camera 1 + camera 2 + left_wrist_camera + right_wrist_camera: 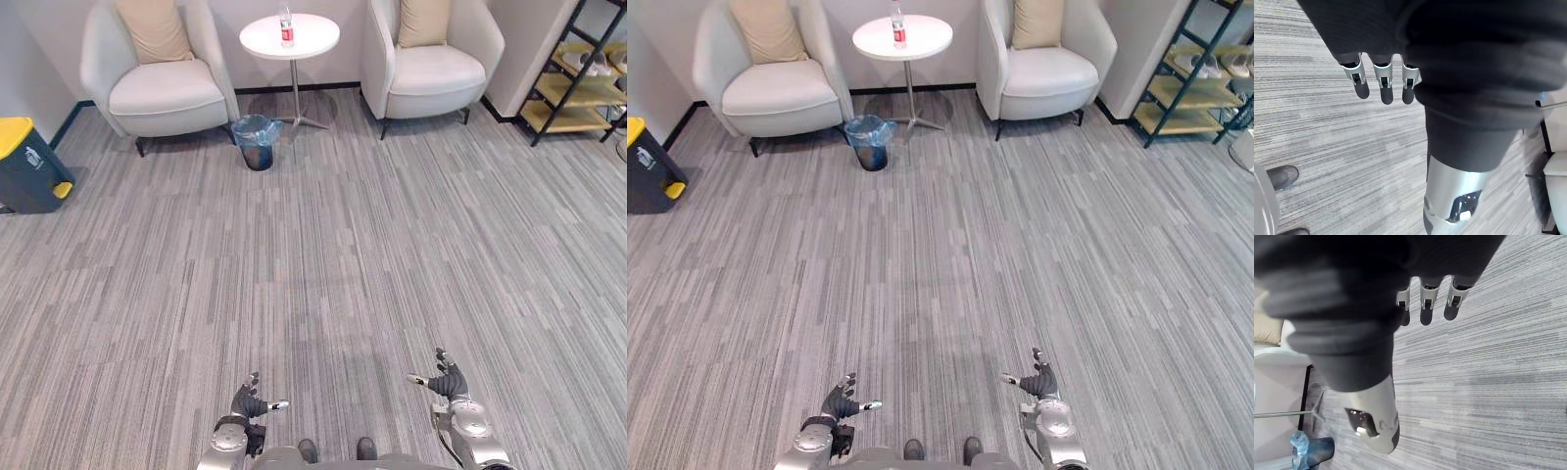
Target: Gather rubbish on tea table into small bin, then transfer packed bag to large trash can.
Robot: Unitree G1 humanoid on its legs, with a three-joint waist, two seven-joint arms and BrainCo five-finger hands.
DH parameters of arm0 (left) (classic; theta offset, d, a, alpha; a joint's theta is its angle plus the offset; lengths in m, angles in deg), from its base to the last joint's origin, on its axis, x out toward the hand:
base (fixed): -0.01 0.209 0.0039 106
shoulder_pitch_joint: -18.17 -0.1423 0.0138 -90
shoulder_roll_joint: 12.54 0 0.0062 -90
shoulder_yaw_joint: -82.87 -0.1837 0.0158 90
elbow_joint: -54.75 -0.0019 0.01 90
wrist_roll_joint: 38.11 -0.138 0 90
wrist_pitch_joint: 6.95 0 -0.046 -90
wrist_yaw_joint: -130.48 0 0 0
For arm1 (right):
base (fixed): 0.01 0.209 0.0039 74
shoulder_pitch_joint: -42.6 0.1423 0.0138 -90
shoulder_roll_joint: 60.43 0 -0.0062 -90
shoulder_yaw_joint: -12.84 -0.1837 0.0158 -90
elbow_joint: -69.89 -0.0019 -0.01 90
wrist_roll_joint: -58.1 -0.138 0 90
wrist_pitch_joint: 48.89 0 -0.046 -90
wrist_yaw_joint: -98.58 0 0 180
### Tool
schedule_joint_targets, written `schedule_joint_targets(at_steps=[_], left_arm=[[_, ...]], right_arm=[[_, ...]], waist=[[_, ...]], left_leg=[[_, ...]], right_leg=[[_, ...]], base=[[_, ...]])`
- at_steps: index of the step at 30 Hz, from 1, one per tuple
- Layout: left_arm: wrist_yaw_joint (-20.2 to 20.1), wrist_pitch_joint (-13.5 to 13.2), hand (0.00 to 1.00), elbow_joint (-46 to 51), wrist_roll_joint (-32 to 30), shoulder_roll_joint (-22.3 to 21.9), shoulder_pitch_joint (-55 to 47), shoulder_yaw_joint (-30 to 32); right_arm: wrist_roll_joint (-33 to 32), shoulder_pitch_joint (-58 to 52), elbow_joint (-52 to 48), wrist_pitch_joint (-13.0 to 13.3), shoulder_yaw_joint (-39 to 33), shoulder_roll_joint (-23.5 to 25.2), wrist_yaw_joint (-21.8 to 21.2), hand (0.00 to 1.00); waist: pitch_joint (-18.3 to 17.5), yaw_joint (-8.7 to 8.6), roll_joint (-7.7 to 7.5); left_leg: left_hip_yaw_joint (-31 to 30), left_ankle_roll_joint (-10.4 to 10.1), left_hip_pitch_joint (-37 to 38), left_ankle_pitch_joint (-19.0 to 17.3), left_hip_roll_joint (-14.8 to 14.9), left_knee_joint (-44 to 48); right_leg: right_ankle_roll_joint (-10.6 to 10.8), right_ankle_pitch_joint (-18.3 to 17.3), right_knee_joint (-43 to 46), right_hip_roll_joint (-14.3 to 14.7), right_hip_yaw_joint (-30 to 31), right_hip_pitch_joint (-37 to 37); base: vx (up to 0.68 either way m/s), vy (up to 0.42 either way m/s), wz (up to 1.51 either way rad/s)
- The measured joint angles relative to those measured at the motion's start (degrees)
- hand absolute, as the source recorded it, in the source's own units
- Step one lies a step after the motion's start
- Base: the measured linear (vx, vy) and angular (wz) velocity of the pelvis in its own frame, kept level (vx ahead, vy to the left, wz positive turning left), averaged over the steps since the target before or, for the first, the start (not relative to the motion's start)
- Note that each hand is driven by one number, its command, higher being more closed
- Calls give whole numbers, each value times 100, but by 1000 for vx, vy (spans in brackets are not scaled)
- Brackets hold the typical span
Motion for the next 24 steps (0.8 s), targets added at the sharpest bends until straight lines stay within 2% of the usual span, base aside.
schedule_joint_targets(at_steps=[1, 2, 4, 5, 8, 9, 10, 11, 12, 13, 14, 15, 16, 17, 18, 19, 20, 21, 23, 24], left_arm=[[3, 1, 0, 50, 28, 51, -20, 0], [3, 1, 0, 76, 36, 85, -21, -1], [5, 9, 0, 94, 47, 210, -19, 11], [5, 14, 0, 93, 47, 224, -28, 26], [38, 18, 0, 93, 88, 221, -12, 256], [104, 14, 0, 93, 114, 208, 25, 336], [120, 12, 0, 93, 160, 212, 45, 382], [127, 9, 0, 92, 207, 222, 59, 420], [126, 5, 0, 88, 229, 254, 60, 427], [134, 4, 0, 36, 252, 183, 90, 447], [135, -1, 0, 37, 252, 164, 99, 455], [138, -1, 0, 37, 252, 160, 100, 461], [162, -2, 0, 38, 260, 106, 155, 540], [182, -3, 0, 39, 304, 17, 175, 660], [187, -2, 0, 39, 308, -23, 160, 688], [183, -5, 0, 46, 308, -64, 109, 686], [172, -10, 0, 78, 308, -101, 42, 686], [156, -3, 0, 82, 308, -124, 10, 686], [120, 7, 0, 97, 308, -139, -14, 687], [112, 14, 0, 100, 309, -150, -29, 687]], right_arm=[[-9, -49, -1, -20, -104, -11, 5, 0], [-14, -72, -1, -26, -114, -18, 6, 0], [-25, -223, -3, -68, -121, -17, 3, 0], [-27, -241, 0, -102, -139, -19, 1, 0], [-62, -129, 1, -115, -293, -82, -2, 0], [-79, -34, 1, -113, -309, -149, -2, 0], [-81, 36, 1, -110, -320, -197, -2, 0], [-94, 96, -2, -109, -358, -228, -1, 0], [-135, 57, -15, -98, -470, -227, 1, 0], [-147, 23, 21, -108, -589, -301, 11, 0], [-148, 55, 31, -116, -660, -306, 10, 0], [-148, 86, 25, -116, -690, -302, 10, 0], [-157, 149, 24, -109, -698, -302, 10, 0], [-226, 156, 24, -104, -686, -280, 7, 0], [-262, 139, 20, -102, -680, -261, 7, 0], [-285, 83, -12, -100, -673, -215, 8, 0], [-334, 26, -59, -75, -630, -164, 8, 0], [-413, 34, -68, -58, -625, -119, 10, 0], [-510, 66, -82, -56, -640, -55, 17, 0], [-531, 82, -81, -59, -641, -42, 17, 0]], waist=[[12, -18, -11], [39, -18, -27], [127, -70, -114], [147, -101, -125], [239, -177, -85], [251, -200, -70], [307, -255, 29], [311, -315, 4], [299, -322, -52], [300, -318, 28], [282, -325, 104], [274, -331, 119], [279, -339, 153], [295, -348, 192], [308, -348, 213], [313, -328, 219], [323, -319, 212], [363, -289, 172], [393, -204, 123], [413, -129, 103]], left_leg=[[1, 58, 51, -132, -42, 131], [-20, 74, 99, -199, -72, 174], [-219, 121, 358, -466, -219, 286], [-274, 147, 450, -483, -246, 276], [-378, 140, 882, -521, -204, -9], [-424, 58, 1026, -520, -107, -154], [-474, -42, 1115, -511, -15, -272], [-554, -153, 1236, -510, 67, -386], [-648, -299, 1407, -519, 62, -504], [-777, -446, 1553, -610, 181, -499], [-836, -546, 1506, -554, 297, -370], [-877, -651, 1445, -490, 333, -240], [-938, -881, 1222, -355, 434, 326], [-997, -946, 895, -67, 546, 1311], [-1042, -906, 724, 200, 615, 1892], [-1084, -874, 406, 653, 757, 2776], [-937, -831, 42, 640, 998, 3878], [-717, -674, -325, 548, 1227, 4592], [-526, -507, -876, 437, 1320, 4837], [-463, -499, -1211, 429, 1258, 4607]], right_leg=[[153, -151, 791, -66, -51, -277], [135, -172, 1204, -121, -132, -426], [39, -275, 2591, -395, -449, -893], [87, -337, 2709, -456, -525, -957], [19, -411, 2211, -593, -981, -1286], [-47, -361, 1731, -535, -1182, -1464], [-122, -221, 1286, -457, -1282, -1596], [-179, 85, 787, -360, -1297, -1656], [-378, 854, 275, -305, -1289, -1630], [-769, 1208, 486, -289, -1356, -1626], [-852, 1025, 593, -231, -1447, -1621], [-886, 914, 595, -205, -1485, -1596], [-965, 786, 517, -121, -1555, -1460], [-1013, 709, 270, 11, -1624, -1103], [-1035, 690, 98, 89, -1659, -842], [-1073, 664, -187, 190, -1681, -416], [-1111, 640, -522, 304, -1700, 94], [-1160, 604, -754, 374, -1665, 500], [-1201, 485, -1029, 377, -1536, 873], [-1207, 424, -1163, 367, -1460, 1056]], base=[[102, 91, 5], [100, 68, 17], [187, 63, 38], [266, 34, 40], [307, -9, 28], [393, -55, 20], [409, -76, 27], [568, -153, 38], [515, -164, 39], [613, -211, 30], [396, -166, 18], [471, -223, 12], [556, -295, 14], [555, -287, 14], [457, -216, 15], [359, -140, 12], [411, -166, 6], [387, -170, -2], [289, -124, -19], [306, -66, -27]])
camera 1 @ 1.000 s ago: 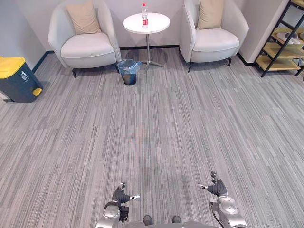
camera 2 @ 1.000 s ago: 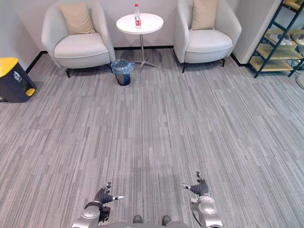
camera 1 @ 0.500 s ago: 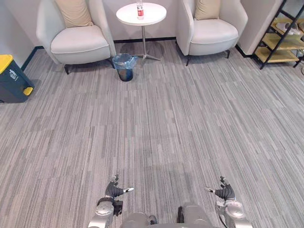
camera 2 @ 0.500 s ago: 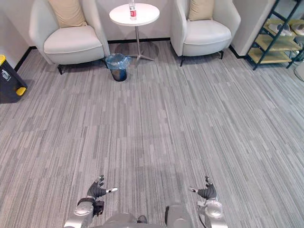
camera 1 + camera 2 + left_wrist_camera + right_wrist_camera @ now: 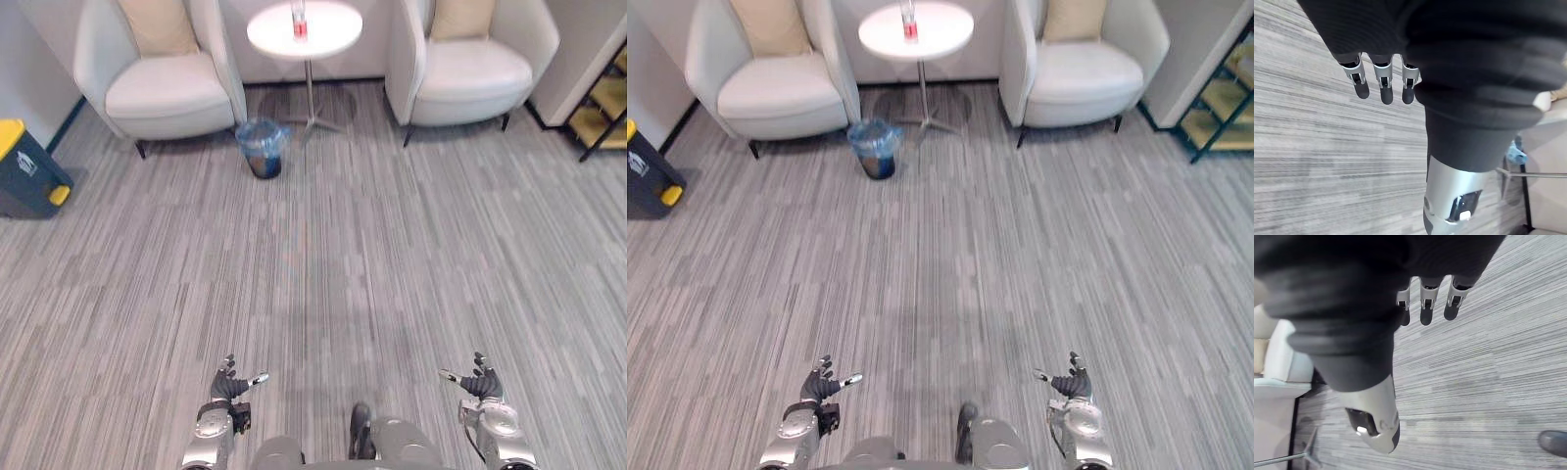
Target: Gather rubbish on tea table into small bin, then transfer packed bag to large trash can.
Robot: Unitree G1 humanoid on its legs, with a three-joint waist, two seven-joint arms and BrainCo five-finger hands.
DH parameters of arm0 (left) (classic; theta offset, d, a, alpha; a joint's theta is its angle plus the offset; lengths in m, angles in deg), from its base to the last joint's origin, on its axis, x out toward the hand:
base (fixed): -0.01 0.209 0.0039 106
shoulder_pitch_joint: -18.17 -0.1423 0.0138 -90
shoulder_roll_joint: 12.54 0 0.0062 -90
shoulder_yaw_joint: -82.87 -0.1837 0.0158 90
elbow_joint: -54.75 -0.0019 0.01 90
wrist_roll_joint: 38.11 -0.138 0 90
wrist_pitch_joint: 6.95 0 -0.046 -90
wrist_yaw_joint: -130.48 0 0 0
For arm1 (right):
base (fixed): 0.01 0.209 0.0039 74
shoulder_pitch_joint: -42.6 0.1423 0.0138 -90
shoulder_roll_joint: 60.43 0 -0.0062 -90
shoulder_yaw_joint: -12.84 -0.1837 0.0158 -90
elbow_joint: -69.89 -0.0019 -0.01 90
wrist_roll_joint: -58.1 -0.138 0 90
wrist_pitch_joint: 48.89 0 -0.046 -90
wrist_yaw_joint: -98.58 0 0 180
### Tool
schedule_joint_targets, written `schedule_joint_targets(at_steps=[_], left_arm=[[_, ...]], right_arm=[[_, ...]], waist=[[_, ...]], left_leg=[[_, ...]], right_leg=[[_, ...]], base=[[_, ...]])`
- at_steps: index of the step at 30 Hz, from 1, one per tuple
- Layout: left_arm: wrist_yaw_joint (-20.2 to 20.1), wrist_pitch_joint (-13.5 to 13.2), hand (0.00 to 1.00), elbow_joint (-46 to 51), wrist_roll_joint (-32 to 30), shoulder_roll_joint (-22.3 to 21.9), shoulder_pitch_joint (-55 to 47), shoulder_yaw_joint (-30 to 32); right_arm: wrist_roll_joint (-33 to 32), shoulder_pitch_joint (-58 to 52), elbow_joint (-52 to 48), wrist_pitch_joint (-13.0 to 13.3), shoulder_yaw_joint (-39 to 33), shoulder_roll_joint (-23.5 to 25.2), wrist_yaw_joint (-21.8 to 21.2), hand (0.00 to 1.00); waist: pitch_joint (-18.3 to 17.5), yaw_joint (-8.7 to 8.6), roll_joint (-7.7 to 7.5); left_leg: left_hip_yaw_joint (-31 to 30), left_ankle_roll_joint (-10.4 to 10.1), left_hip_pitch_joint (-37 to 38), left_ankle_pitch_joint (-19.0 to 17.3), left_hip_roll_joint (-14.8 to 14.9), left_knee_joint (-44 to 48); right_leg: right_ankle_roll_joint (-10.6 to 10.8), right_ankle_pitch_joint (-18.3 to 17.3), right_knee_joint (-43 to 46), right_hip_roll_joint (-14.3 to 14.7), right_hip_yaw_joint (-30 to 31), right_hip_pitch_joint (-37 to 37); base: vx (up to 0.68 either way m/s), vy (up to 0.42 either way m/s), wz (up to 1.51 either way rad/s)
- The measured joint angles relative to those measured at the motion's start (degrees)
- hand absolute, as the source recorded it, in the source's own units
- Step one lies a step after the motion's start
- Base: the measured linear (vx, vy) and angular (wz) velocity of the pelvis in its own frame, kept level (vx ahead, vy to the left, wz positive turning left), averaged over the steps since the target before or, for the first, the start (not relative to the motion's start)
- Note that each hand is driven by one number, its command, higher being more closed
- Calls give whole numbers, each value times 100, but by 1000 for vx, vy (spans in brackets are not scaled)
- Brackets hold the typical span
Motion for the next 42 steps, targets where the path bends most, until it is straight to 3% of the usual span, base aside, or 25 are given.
schedule_joint_targets(at_steps=[3, 4, 5, 7, 9, 10, 11, 13, 14, 15, 16, 17, 19, 21, 23, 25, 26, 27, 30, 31, 32, 34, 36, 39, 42], left_arm=[[6, 11, 0, 2, 13, -57, -61, 67], [16, 9, 0, 14, 43, -137, -63, 152], [17, 6, 0, 32, 66, -195, -65, 176], [24, 4, 0, 23, 67, -215, -92, 177], [64, 1, 0, -15, 67, -191, -75, 213], [119, -4, 0, -20, 68, -187, -109, 245], [125, -3, 0, -29, 68, -200, -80, 250], [119, 7, 0, -74, 71, -231, -54, 221], [118, 8, 0, -73, 79, -220, -57, 162], [123, 9, 0, -74, 106, -201, -33, 108], [125, 9, 0, -74, 104, -189, -19, 85], [134, 8, 0, -74, 104, -176, 5, 76], [163, 9, 0, -74, 103, -175, 59, 77], [232, 6, 0, -126, 103, -179, 210, 80], [234, 3, 0, -312, 104, -204, 315, 77], [236, -9, 0, -325, 104, -165, 297, 80], [236, -20, 0, -455, 106, -82, 300, 78], [242, -10, 0, -650, 107, -32, 313, 100], [250, 1, 0, -761, 106, -142, 291, 194], [243, 2, 0, -760, 105, -243, 278, 291], [236, 4, 0, -744, 106, -367, 283, 449], [226, 3, 0, -675, 106, -481, 183, 490], [223, 14, 0, -543, 106, -492, 112, 489], [225, 10, 0, -409, 107, -498, 62, 489], [234, 12, 0, -419, 108, -542, 47, 469]], right_arm=[[-45, -30, 54, -35, -74, 29, 22, 0], [-49, -12, 83, -37, -88, 16, 48, 0], [-49, 36, 106, -37, -93, 0, 96, 0], [-54, 150, 285, -45, -89, -32, 114, 0], [-54, 123, 350, -71, -68, 0, 119, 0], [-49, 100, 349, -68, -48, 36, 119, 0], [-46, 88, 349, -66, -50, 57, 128, 0], [-38, 126, 423, -64, -71, 41, 117, 0], [-37, 120, 461, -64, -71, 53, 118, 0], [-35, 51, 477, -65, -62, 78, 99, 0], [-34, 20, 482, -66, -56, 98, 92, 0], [21, -39, 482, -66, -44, 165, 87, 0], [54, -47, 463, -60, -36, 235, 81, 0], [54, -7, 482, -66, -37, 254, 81, 0], [49, -44, 512, -74, -39, 254, 78, 0], [48, -51, 540, -74, -40, 244, 76, 0], [47, -66, 640, -70, -40, 236, 78, 0], [47, -109, 843, -71, -45, 196, 80, 0], [33, -7, 960, -85, -66, 136, 80, 0], [26, -13, 939, -71, -60, 170, 78, 0], [0, -76, 899, -70, -48, 230, 78, 0], [-66, -208, 689, -60, 7, 352, 82, 0], [-178, -225, 557, -28, 37, 439, 89, 0], [-227, -227, 495, -29, -9, 484, 95, 0], [-218, -178, 503, -33, -58, 499, 118, 0]], waist=[[169, 130, -47], [166, 156, -42], [156, 172, -1], [107, 229, 146], [63, 328, 151], [-7, 396, -7], [-46, 461, -198], [-67, 446, -260], [-70, 443, -285], [-67, 422, -290], [-64, 418, -285], [-66, 358, -289], [-56, 255, -261], [-23, 148, -214], [11, 75, -154], [3, -18, -168], [-41, -36, -291], [-84, -69, -382], [-179, -45, -119], [-162, -27, -24], [-160, -68, 33], [-141, 44, 25], [-100, 138, -51], [-80, 163, -117], [-35, 230, -112]], left_leg=[[71, 94, -310, -67, -479, -1558], [85, 46, -353, -32, -708, -2397], [37, -193, -363, 167, -900, -3665], [19, -283, -298, 520, -971, -5110], [-6, 64, -308, 1063, -984, -4931], [-38, 220, -475, 1086, -1131, -4458], [131, 403, -588, 706, -1237, -4026], [238, 495, -500, 319, -1350, -3824], [284, 530, -223, 146, -1482, -3898], [303, 628, 135, 7, -1586, -3962], [296, 660, 323, -78, -1629, -3976], [250, 709, 818, -212, -1692, -4102], [123, 720, 1376, -258, -1691, -4441], [-72, 723, 1811, -281, -1613, -4775], [-158, 699, 2282, -293, -1418, -4986], [-278, 502, 2499, -394, -1252, -5038], [-421, 246, 2669, -544, -1242, -5090], [-574, -43, 2864, -750, -1229, -5095], [-778, -251, 2665, -654, -844, -4593], [-831, -429, 2344, -515, -658, -3845], [-917, -419, 1883, -145, -495, -2692], [-744, -379, 1193, 332, -103, -843], [-432, -307, 676, 284, 94, -12], [-84, -117, -76, 156, 12, -309], [215, -118, -244, 148, -507, -2374]], right_leg=[[137, -99, -215, -192, 127, 476], [208, -137, -291, -256, 165, 539], [305, -200, -415, -306, 219, 628], [482, -369, -505, -217, 407, 751], [628, -642, -435, -248, 622, 889], [723, -850, -333, -402, 694, 937], [795, -1105, 10, -612, 815, 847], [921, -1201, 935, -791, 1036, 545], [1207, -1098, 2112, -931, 1220, 138], [1805, -827, 3516, -1017, 1430, -352], [1885, -786, 4127, -1016, 1499, -562], [1763, -818, 5142, -1098, 1416, -985], [1457, -959, 5468, -1093, 1175, -1613], [1255, -1075, 5028, -1054, 929, -2137], [1222, -1039, 3665, -963, 847, -2403], [1097, -505, 2238, -884, 832, -2487], [999, 233, 1456, -933, 861, -2509], [870, 928, 1739, -978, 862, -2604], [660, 499, 1895, -727, 586, -2573], [568, 366, 1742, -584, 428, -2359], [507, 258, 1543, -460, 255, -2012], [316, 118, 1167, -211, 193, -1267], [164, 4, 828, -116, 209, -714], [196, 17, 313, -95, 231, -137], [236, 35, -66, -192, 348, 315]], base=[[290, 35, -20], [394, 122, -20], [345, 126, -18], [431, 180, -43], [500, 207, -50], [559, 174, -43], [564, 160, -38], [563, 180, -24], [648, 230, -7], [536, 184, 0], [698, 154, 17], [483, 89, 20], [537, 32, 23], [530, -46, 39], [477, -144, 49], [432, -175, 44], [609, -341, 54], [609, -338, 43], [481, -310, 20], [441, -327, 33], [436, -330, 39], [408, -277, 12], [391, -222, -10], [327, -120, -2], [328, 12, -22]])
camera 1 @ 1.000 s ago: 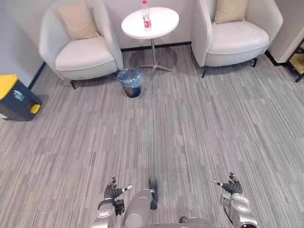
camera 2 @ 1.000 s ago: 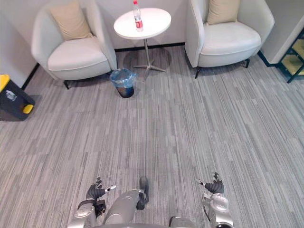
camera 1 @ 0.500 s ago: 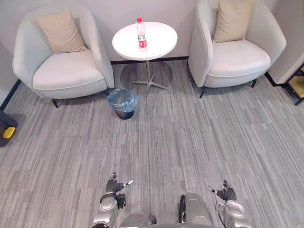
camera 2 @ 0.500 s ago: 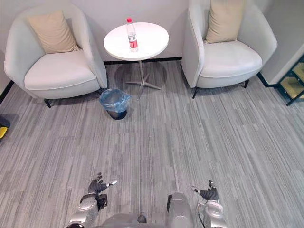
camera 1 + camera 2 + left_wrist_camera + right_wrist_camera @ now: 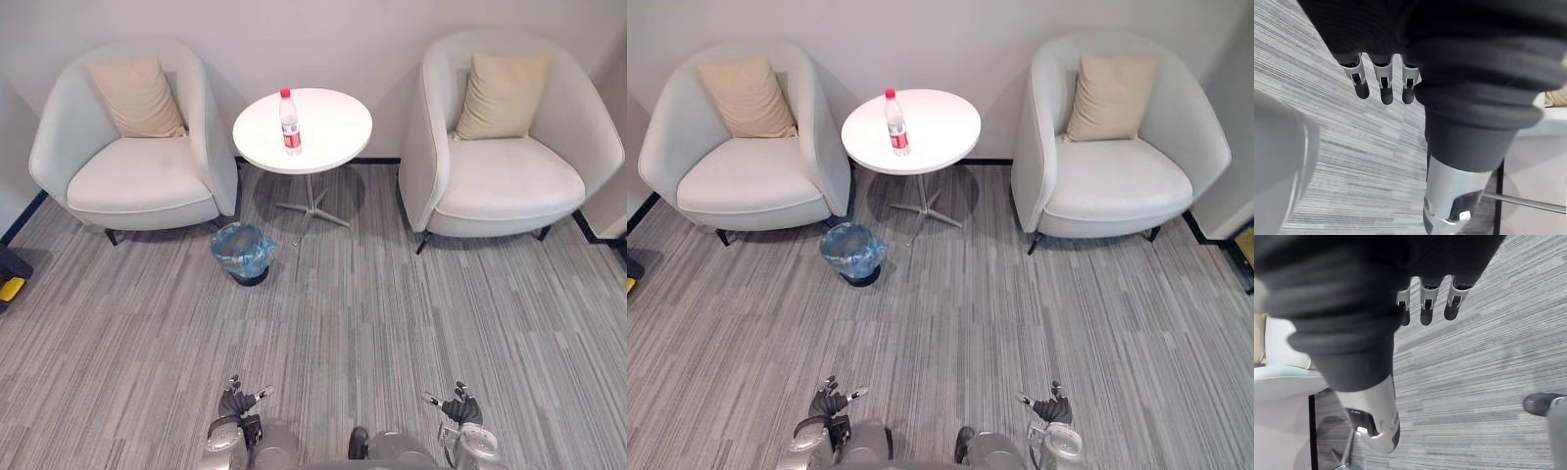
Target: Gather rubbish on tea table into small bin, then transfer packed bag to large trash can.
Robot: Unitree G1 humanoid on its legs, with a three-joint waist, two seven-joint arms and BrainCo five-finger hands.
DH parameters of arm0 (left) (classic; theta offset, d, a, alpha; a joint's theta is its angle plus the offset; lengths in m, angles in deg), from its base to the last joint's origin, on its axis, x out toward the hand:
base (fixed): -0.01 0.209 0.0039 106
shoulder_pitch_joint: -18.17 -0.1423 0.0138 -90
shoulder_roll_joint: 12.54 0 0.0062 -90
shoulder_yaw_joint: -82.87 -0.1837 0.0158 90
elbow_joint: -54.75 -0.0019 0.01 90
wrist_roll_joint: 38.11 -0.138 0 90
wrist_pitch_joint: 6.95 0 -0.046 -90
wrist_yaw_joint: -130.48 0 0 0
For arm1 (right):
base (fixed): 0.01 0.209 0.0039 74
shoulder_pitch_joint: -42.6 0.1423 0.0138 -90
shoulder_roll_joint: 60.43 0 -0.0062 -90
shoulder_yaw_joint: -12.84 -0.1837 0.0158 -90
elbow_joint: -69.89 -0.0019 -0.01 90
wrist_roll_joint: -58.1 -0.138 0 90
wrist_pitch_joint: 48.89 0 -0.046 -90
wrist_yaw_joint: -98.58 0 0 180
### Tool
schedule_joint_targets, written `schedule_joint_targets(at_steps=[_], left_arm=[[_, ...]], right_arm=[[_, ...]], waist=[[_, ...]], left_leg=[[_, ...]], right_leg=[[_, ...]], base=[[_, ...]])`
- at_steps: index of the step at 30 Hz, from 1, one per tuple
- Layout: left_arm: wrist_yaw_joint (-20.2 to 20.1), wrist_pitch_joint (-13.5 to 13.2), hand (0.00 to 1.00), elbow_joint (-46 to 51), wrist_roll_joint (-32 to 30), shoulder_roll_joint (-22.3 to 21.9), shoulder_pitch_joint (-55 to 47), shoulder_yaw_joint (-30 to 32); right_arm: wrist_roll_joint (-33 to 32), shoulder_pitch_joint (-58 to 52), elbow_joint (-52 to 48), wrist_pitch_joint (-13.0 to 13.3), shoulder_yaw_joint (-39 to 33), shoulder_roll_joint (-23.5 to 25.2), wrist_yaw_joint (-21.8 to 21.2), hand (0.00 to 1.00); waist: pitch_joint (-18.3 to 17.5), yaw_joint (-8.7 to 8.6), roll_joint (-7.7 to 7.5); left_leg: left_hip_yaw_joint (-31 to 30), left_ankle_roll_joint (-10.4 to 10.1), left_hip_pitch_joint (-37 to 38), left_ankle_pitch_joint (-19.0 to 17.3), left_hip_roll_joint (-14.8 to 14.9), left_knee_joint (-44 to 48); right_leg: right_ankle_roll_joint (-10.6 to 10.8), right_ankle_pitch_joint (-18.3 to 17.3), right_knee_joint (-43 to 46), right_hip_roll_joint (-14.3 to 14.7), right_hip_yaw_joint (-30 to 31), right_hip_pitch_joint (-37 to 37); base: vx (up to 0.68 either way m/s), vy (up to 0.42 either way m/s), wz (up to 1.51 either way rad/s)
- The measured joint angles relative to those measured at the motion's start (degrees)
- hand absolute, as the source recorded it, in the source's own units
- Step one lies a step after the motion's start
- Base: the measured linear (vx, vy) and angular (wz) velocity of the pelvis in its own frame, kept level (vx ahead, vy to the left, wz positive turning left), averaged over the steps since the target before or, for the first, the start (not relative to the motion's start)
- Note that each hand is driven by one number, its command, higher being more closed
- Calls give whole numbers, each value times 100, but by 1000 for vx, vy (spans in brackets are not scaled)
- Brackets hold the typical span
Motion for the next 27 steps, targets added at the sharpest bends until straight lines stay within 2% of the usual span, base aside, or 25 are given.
schedule_joint_targets(at_steps=[2, 3, 4, 5, 6, 7, 8, 9, 10, 11, 12, 13, 14, 16, 18, 19, 21, 22, 23, 24, 25, 26, 27], left_arm=[[7, -7, 0, -10, -2, 0, 36, -99], [10, -12, 0, -67, -3, -7, 40, -142], [11, -10, 0, -123, -4, -12, 31, -168], [12, -7, 0, -194, -4, -16, 11, -170], [29, -13, 0, -217, -3, 55, 20, -166], [36, -12, 0, -221, -3, 113, 18, -184], [62, -10, 0, -287, -3, 177, 25, -292], [115, -12, 0, -312, -3, 218, 54, -365], [121, -11, 0, -320, -3, 225, 54, -390], [122, -3, 0, -330, -3, 223, 49, -469], [128, -1, 0, -329, -3, 226, 49, -520], [132, -4, 0, -329, -2, 218, 37, -544], [136, -8, 0, -329, -2, 218, 40, -544], [148, -7, 0, -343, 0, 229, 103, -544], [161, -10, 0, -343, 1, 214, 251, -541], [171, -15, 0, -344, 2, 216, 275, -538], [228, -31, 0, -373, 1, 234, 248, -543], [243, -46, 0, -461, 1, 316, 219, -541], [240, -31, 0, -633, -1, 230, 252, -507], [241, -30, 0, -685, -1, 155, 217, -487], [242, -29, 0, -694, -1, 134, 208, -481], [240, -19, 0, -709, -1, 30, 190, -433], [231, -12, 0, -703, 1, -117, 213, -277]], right_arm=[[44, -60, 8, 4, 2, -2, 32, 0], [64, -79, 8, 3, 19, 17, 59, 0], [77, -118, 8, -1, 22, 18, 83, 0], [157, -207, 9, -6, 28, 24, 110, 0], [246, -306, 11, -6, 62, 49, 107, 0], [285, -359, 12, -6, 69, 72, 108, 0], [353, -471, 13, -6, 70, 87, 109, 0], [454, -456, 7, -2, 70, 87, 109, 0], [491, -449, 8, -4, 77, 94, 107, 0], [514, -466, 15, -6, 140, 113, 99, 0], [551, -505, 18, -8, 217, 124, 96, 0], [595, -529, -16, 6, 259, 108, 93, 0], [650, -489, -17, 8, 276, 95, 93, 0], [720, -371, -27, 15, 281, 95, 98, 0], [730, -301, -44, 39, 278, 60, 104, 0], [729, -262, -44, 76, 279, 45, 106, 0], [734, -232, -35, 99, 289, 52, 116, 0], [743, -315, -15, 102, 293, 79, 122, 0], [739, -284, 67, 91, 265, 34, 136, 0], [742, -242, 115, 89, 275, -10, 142, 0], [742, -229, 127, 89, 278, -17, 141, 0], [728, -207, 117, 75, 271, -7, 141, 0], [726, -237, 40, 68, 278, -11, 191, 0]], waist=[[-8, 70, 24], [-33, 78, 91], [-56, 74, 128], [-67, 69, 135], [-107, 79, 7], [-157, 73, -118], [-269, 84, -275], [-275, 72, -289], [-273, 58, -293], [-258, 38, -286], [-248, 36, -270], [-229, -38, -235], [-228, -74, -226], [-181, -127, -158], [-133, -156, -108], [-74, -177, -8], [-86, -280, -38], [-132, -274, -221], [-150, -273, -101], [-164, -236, -21], [-158, -238, -2], [-147, -252, 60], [-116, -292, 114]], left_leg=[[-43, -207, 135, 186, -337, -1757], [-82, -278, 214, 282, -356, -2328], [-163, -204, 219, 315, -358, -2391], [-293, 204, 223, 560, -443, -2230], [-292, 326, 232, 570, -621, -1966], [-231, 469, 232, 430, -735, -1873], [-106, 534, 256, 210, -894, -1836], [-30, 571, 365, 71, -967, -1855], [-15, 622, 451, -3, -1010, -1863], [-9, 724, 719, -175, -1077, -1859], [-18, 763, 994, -311, -1111, -1858], [-57, 821, 1471, -471, -1133, -1942], [-95, 814, 1631, -508, -1133, -2008], [-255, 815, 2083, -519, -1078, -2303], [-366, 814, 2402, -519, -955, -2511], [-461, 812, 2574, -520, -842, -2627], [-662, 677, 2762, -583, -715, -2733], [-742, 393, 2854, -711, -747, -2767], [-873, 198, 2949, -825, -581, -2738], [-913, 98, 2863, -767, -442, -2562], [-928, 49, 2822, -739, -421, -2484], [-988, -91, 2519, -658, -341, -1937], [-972, -237, 2070, -495, -262, -913]], right_leg=[[117, -54, -284, -36, 156, 220], [236, -158, -355, 21, 238, 307], [277, -262, -339, 58, 280, 348], [378, -570, -108, 28, 358, 392], [488, -952, 267, -164, 421, 367], [530, -1111, 460, -299, 442, 332], [674, -1285, 1110, -491, 581, 65], [795, -1237, 2141, -608, 733, -375], [984, -1133, 2700, -656, 835, -601], [1409, -901, 3806, -752, 945, -1009], [1386, -915, 4469, -821, 949, -1190], [1183, -1020, 5119, -970, 712, -1443], [1114, -1065, 5213, -1008, 589, -1572], [946, -1164, 4985, -982, 354, -1940], [941, -1160, 4395, -926, 182, -2296], [934, -1139, 3797, -804, 225, -2464], [933, -773, 2426, -595, 397, -2480], [699, 308, 1796, -583, 585, -2471], [566, 277, 2019, -469, 499, -2482], [491, 165, 1957, -386, 477, -2462], [469, 150, 1931, -369, 460, -2451], [389, 87, 1810, -327, 360, -2359], [321, 22, 1607, -268, 222, -2107]], base=[[350, 97, -38], [355, 133, -35], [364, 176, -30], [390, 200, -24], [504, 227, -18], [558, 195, -20], [582, 202, -20], [494, 174, -23], [388, 159, -15], [391, 121, -7], [618, 141, 6], [628, 118, 13], [519, 72, 19], [411, -9, 34], [421, -67, 41], [406, -133, 47], [393, -167, 61], [402, -204, 53], [578, -311, 30], [426, -238, 4], [387, -257, 3], [273, -211, 28], [338, -256, 41]])
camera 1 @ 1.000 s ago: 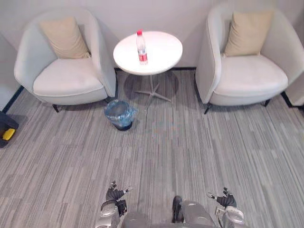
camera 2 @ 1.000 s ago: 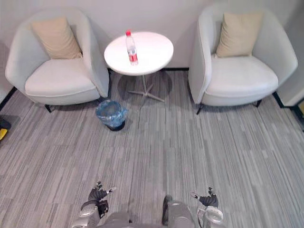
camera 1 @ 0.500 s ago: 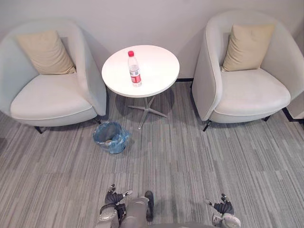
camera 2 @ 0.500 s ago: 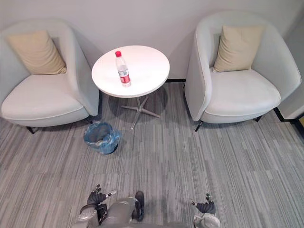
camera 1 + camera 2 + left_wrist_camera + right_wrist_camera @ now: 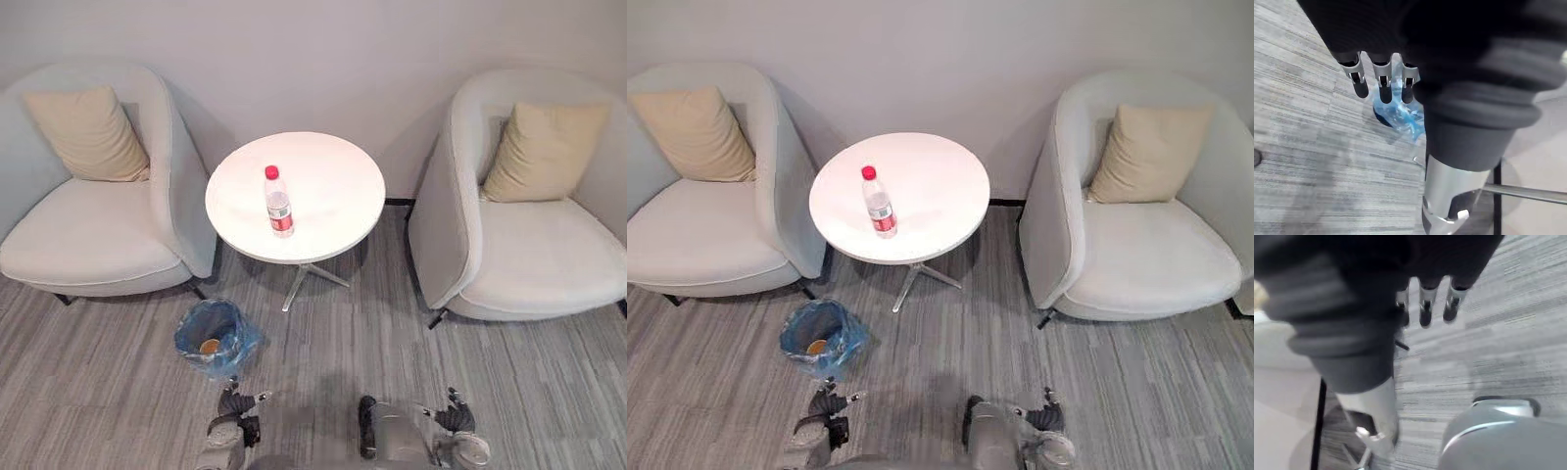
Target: Gather rubbish on tea table into small bin, then transfer packed bag to large trash can.
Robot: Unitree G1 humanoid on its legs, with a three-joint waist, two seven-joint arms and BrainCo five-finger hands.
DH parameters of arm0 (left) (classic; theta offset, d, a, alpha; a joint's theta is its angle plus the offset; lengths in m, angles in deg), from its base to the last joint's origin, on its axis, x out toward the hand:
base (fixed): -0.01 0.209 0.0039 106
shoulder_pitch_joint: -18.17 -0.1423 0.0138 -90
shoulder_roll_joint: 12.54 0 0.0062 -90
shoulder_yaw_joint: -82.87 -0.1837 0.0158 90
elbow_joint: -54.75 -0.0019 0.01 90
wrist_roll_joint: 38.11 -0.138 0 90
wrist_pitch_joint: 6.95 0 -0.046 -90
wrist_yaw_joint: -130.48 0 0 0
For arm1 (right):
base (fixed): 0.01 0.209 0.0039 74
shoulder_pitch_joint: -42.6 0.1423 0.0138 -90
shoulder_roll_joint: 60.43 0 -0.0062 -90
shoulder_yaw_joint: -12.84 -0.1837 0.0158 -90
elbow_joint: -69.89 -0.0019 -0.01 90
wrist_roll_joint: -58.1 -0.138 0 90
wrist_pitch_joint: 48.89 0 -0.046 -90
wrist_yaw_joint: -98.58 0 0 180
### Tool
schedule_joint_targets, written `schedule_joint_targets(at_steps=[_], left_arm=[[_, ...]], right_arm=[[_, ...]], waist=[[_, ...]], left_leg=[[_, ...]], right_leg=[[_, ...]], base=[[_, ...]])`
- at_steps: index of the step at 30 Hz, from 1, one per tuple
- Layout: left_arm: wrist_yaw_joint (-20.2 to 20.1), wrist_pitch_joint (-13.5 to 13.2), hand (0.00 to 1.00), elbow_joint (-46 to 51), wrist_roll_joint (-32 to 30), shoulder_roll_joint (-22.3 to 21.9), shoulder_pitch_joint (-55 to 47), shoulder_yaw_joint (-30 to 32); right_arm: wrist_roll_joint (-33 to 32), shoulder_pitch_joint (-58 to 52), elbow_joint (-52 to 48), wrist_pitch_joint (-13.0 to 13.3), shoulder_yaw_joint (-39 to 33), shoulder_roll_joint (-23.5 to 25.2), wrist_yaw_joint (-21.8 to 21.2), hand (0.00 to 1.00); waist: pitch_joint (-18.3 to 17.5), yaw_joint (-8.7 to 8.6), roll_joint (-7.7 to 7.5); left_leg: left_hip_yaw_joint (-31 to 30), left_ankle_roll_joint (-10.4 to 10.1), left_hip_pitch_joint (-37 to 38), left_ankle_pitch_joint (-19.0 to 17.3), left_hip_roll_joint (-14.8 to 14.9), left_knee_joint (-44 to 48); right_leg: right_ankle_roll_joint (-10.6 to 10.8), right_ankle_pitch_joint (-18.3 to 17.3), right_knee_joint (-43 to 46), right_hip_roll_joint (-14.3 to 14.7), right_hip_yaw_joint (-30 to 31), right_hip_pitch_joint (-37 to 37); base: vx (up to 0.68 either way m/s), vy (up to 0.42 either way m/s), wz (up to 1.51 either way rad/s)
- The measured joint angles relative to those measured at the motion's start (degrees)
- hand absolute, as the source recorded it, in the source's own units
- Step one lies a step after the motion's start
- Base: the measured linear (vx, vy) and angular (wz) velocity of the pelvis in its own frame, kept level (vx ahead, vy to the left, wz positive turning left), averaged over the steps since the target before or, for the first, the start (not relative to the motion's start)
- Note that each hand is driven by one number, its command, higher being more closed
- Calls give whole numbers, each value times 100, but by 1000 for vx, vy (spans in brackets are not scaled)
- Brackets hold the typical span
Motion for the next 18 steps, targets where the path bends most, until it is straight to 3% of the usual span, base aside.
schedule_joint_targets(at_steps=[2, 3, 4, 6, 10, 11, 12, 13, 14, 16, 18], left_arm=[[-9, 8, 0, 146, 1, -104, 0, 73], [-15, -4, 0, 268, 4, -92, -26, 70], [-23, -7, 0, 292, 4, -123, 16, 65], [-82, -10, 0, 366, 5, -190, 44, 60], [-111, -15, 0, 308, 10, -151, 65, -38], [-112, -15, 0, 170, 11, -154, 71, -80], [-116, -18, 0, 85, 10, -155, 69, -111], [-117, -17, 0, 35, 11, -116, 107, -110], [-115, -21, 0, -6, 10, -38, 150, -110], [-116, -20, 0, -66, 10, 117, 167, -109], [-117, -16, 0, -75, 10, 166, 143, -109]], right_arm=[[-8, -102, -119, -6, 50, 23, 68, 0], [-45, -118, -131, -4, 236, 71, 99, 0], [-57, -116, -150, -4, 226, 155, 120, 0], [-83, -94, -205, -10, 216, 238, 154, 0], [-106, -53, -100, -84, 161, 241, 165, 0], [-106, -72, -47, -94, 124, 206, 169, 0], [-103, -98, -12, -103, 105, 129, 168, 0], [-103, -72, 51, -110, 107, 126, 167, 0], [-102, -73, 104, -116, 116, 153, 172, 0], [-105, -38, 201, -113, 112, 205, 155, 0], [-97, -40, 208, -114, 105, 205, 135, 0]], waist=[[73, 18, 17], [106, 99, -23], [116, 125, -117], [109, 183, -66], [123, 187, -20], [95, 188, 63], [101, 185, 205], [91, 189, 194], [94, 195, 35], [79, 203, -143], [82, 205, -192]], left_leg=[[155, -62, -667, 497, 366, 1698], [510, 10, -895, 449, 632, 2375], [754, 99, -1051, 393, 729, 2404], [992, 135, -1389, 368, 731, 1820], [1428, 61, -1356, 561, 414, -524], [1525, 82, -1239, 1035, 394, -1106], [1544, 349, -1120, 1360, 425, -1398], [1560, 394, -1045, 1342, 352, -1435], [1571, 382, -968, 1345, 209, -1550], [1623, 539, -851, 1238, -51, -1693], [1671, 651, -741, 1068, -248, -1710]], right_leg=[[-109, -64, -356, 146, -169, 638], [-200, -121, -591, 194, -226, 1154], [-204, -123, -800, 179, -254, 1408], [-199, -120, -1066, 149, -273, 1685], [-55, -155, -1353, -19, -393, 2002], [70, -230, -1359, -6, -414, 2050], [203, -322, -1361, 76, -399, 2122], [249, -356, -1352, 17, -372, 2157], [341, -414, -1345, -119, -346, 2175], [492, -533, -1276, -353, -339, 2207], [617, -710, -1043, -549, -308, 2192]], base=[[382, -250, 36], [381, -251, 21], [301, -167, 10], [230, -66, 11], [215, 78, 19], [212, 168, 13], [246, 208, 13], [154, 157, 5], [131, 124, 3], [180, 145, 4], [121, 101, -3]])
